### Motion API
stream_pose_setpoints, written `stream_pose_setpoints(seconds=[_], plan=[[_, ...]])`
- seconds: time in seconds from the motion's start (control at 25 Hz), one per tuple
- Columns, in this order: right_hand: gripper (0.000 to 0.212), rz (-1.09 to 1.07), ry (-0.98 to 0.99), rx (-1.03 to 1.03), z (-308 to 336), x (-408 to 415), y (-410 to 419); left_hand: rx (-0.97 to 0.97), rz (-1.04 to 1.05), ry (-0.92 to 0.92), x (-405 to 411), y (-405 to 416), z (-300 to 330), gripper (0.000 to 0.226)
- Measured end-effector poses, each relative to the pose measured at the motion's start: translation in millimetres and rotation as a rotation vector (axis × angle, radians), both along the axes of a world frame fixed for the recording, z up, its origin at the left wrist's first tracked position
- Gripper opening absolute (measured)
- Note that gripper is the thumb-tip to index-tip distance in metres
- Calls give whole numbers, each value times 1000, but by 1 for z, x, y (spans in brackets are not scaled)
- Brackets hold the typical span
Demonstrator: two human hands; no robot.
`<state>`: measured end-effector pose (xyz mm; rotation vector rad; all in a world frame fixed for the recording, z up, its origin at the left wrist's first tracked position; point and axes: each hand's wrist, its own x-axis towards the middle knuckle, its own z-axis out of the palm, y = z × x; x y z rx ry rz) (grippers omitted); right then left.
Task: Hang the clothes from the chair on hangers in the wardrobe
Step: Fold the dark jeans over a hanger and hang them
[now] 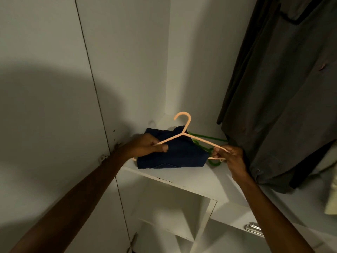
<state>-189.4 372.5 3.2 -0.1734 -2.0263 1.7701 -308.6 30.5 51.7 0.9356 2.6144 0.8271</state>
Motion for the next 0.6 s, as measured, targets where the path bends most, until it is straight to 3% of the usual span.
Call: stream_pose_setpoints(seconds=[0.16,0.24,0.4,0.48,0.6], plan=[[18,-25,44,-66,22,2,-10,101,58,296,21,-27,-4,79],[20,-29,83,-49,38,4,-13,243,151,375,21,-35,-12,72],[17,-84,177,-86,74,4,-12,694,340,332,18,-34,-2,65],[17,-120,211,-140,88,6,-8,936,355,147,14,-31,10,70],[16,-133,248,-228,94,11,-2,1007,288,50,7,-21,29,56]])
